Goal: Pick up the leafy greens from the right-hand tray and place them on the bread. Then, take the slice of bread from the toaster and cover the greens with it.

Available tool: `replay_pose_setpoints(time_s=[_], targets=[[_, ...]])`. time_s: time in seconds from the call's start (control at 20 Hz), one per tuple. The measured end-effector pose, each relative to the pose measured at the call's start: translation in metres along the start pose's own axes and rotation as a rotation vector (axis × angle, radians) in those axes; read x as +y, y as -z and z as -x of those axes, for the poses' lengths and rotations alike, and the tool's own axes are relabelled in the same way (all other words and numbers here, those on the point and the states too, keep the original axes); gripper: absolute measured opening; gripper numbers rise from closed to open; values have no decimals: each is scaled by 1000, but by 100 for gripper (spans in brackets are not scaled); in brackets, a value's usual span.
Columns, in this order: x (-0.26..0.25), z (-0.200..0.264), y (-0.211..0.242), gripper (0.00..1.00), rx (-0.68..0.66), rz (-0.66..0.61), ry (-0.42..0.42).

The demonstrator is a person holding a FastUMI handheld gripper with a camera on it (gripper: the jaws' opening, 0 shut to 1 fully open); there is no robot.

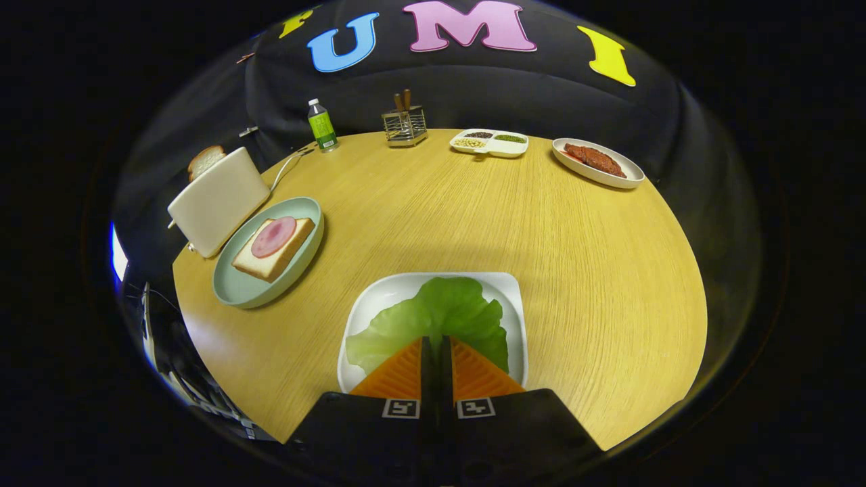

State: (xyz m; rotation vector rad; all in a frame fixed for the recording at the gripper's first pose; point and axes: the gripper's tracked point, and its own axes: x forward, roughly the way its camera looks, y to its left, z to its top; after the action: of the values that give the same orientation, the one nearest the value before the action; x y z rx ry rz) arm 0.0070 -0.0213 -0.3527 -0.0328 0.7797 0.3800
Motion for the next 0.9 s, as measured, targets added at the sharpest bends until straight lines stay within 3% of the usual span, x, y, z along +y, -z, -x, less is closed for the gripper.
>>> replay_pose_setpoints(time_s=[0.55, 0.9], targets=[[21, 57, -63, 5, -80, -84, 64], [77, 79, -117, 5, -163, -98, 80]])
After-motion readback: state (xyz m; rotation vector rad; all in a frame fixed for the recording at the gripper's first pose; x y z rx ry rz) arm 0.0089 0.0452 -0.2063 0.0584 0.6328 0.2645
